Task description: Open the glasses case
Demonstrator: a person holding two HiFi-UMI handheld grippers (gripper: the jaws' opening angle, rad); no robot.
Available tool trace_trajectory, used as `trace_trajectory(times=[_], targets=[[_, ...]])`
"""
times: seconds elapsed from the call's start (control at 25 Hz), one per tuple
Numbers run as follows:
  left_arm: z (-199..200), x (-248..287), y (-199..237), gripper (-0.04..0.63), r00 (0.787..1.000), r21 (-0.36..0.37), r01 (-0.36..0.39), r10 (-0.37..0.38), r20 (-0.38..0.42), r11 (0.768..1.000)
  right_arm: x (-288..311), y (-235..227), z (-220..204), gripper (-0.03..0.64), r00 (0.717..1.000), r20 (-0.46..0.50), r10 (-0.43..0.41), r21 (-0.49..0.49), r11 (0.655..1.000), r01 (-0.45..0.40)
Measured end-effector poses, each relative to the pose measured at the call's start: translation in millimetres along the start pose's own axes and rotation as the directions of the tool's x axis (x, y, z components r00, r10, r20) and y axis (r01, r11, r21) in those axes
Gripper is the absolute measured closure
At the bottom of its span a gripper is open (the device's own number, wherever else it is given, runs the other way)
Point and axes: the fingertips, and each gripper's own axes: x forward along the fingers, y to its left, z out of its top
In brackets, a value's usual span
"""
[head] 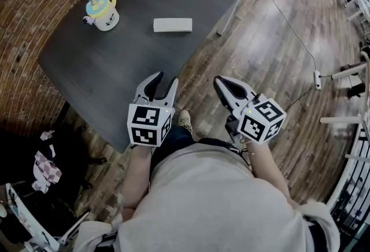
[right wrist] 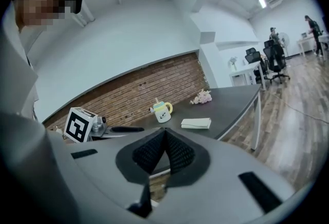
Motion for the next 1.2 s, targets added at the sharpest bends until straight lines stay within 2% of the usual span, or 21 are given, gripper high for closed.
trace_trajectory(times=[0.12, 0.24, 0.56, 0.76, 1.2], targets=[[12.8, 18.7, 13.5, 0.446, 0.999, 0.018, 0.033, -0.033, 0.003, 0.999, 17.9, -15.5, 17.0, 0.609, 0.999, 0.016, -0.034, -0.011, 0.999, 0.034], [19.2, 32.7, 26.9, 0.446, 0.999, 0.025, 0.053, -0.053, 0.0, 0.998, 26.8, -34.1, 29.7, 0.609, 0.996, 0.052, -0.077, 0.022, 0.997, 0.076], [13.2, 52.8, 36.3, 0.446, 0.993, 0.01, 0.114, -0.114, -0.039, 0.993, 30.0, -54.3, 30.2, 0.609, 0.985, 0.044, -0.164, 0.075, 0.984, 0.161], [17.3, 62.1, 42.8, 0.446, 0.991, 0.03, 0.123, -0.121, -0.052, 0.992, 41.3, -52.4, 37.6, 0.609, 0.989, 0.046, -0.143, 0.057, 0.988, 0.141], [17.5, 79.7, 78.0, 0.446, 0.996, 0.015, 0.045, -0.044, -0.08, 0.999, 95.2, -67.3, 49.0, 0.609, 0.997, -0.037, -0.062, 0.045, 0.997, 0.064]])
